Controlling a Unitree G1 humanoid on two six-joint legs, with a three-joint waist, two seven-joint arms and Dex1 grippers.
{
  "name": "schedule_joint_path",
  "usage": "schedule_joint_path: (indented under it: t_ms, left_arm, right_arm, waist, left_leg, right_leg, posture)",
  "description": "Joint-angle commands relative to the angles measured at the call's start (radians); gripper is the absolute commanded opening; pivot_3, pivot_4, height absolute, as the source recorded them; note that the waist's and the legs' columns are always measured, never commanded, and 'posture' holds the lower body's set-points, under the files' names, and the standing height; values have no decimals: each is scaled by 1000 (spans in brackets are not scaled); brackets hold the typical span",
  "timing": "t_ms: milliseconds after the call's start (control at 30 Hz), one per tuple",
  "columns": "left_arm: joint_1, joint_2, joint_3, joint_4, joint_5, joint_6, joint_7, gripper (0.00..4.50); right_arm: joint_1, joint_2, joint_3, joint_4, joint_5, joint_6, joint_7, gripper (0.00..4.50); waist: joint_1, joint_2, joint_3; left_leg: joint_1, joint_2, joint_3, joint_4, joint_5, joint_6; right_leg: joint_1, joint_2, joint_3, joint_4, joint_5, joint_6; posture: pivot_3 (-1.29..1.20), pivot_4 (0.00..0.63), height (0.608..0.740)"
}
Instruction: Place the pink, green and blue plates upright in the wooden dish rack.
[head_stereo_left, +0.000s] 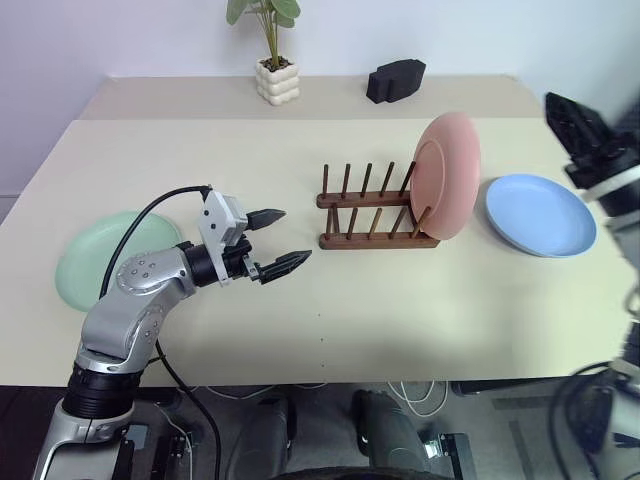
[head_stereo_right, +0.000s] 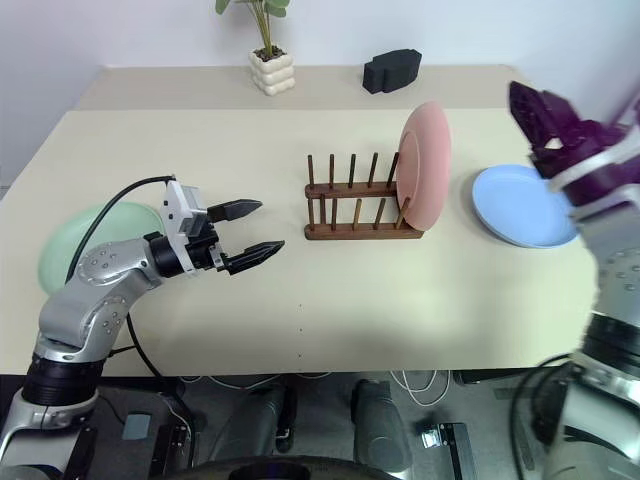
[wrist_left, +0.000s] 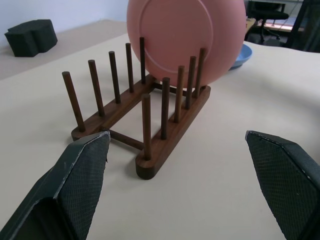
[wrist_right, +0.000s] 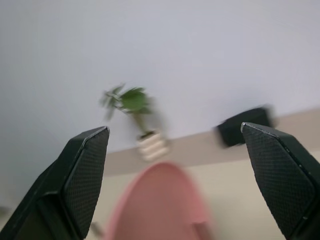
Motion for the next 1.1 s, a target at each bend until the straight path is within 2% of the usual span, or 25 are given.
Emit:
schedule_joint_path:
  t_ms: [33,167,267,400,533,633,767,933,1100]
  left_arm:
    - [3,10,12,-5,27,-29,11,4500]
    - [-3,31,74,48,45,-50,32,4500]
    - [-11,52,149,103,40,-62,57,4500]
    - [-52,87,316,222,15,-34,146,4500]
    - [-74,141,388,345,115,-34,294,4500]
    - [-85,187,453,441,179,17,440,4500]
    - [-84,245,523,526,223,104,569,4500]
    - [-42,290,584,560,207,281,603,4500]
    - [15,252,603,477,147,434,579,4500]
  right_arm:
    - [95,-65,-27,7,-65,-33,173,4306]
    - [228,-96,-55,-76,-83,-50,327,4306]
    - [276,-112,-67,-155,-69,-35,384,4306]
    - [223,-131,-43,-291,-24,-17,390,4306]
    - [124,-113,59,-376,-18,-5,381,4306]
    - [52,-73,200,-444,-38,4,380,4306]
    - [2,-48,395,-491,-165,-25,412,4306]
    - [-7,3,497,-491,-201,-42,470,4306]
    - [-3,40,528,-456,-239,-52,485,4306]
  waist:
    - [0,0,0]
    - [-5,1,0]
    - [-7,1,0]
    - [-8,1,0]
    - [-3,1,0]
    - [-2,0,0]
    - [-2,-1,1]
    - [2,-2,0]
    - [2,-3,0]
  left_leg:
    - [0,0,0,0,0,0]
    - [2,1,2,0,0,0]
    - [3,1,3,1,0,0]
    - [3,1,3,1,0,0]
    - [2,1,3,1,0,0]
    - [2,1,2,0,0,0]
    - [-1,1,2,0,0,0]
    - [-11,0,0,2,0,0]
    - [-11,-1,-1,1,0,-1]
  right_leg:
    - [0,0,0,0,0,0]
    - [0,1,2,0,0,0]
    - [0,1,3,1,0,0]
    - [0,1,3,1,0,0]
    - [-1,1,3,1,0,1]
    - [-1,1,3,1,0,1]
    - [-5,0,3,2,2,4]
    - [-13,-2,0,2,3,5]
    - [-14,-4,-1,2,3,4]
  posture:
    - [0,150,733]
    - [0,150,733]
    - [0,150,733]
    - [0,150,733]
    - [0,150,733]
    - [0,150,733]
    - [0,150,733]
    - [0,150,733]
    - [0,150,733]
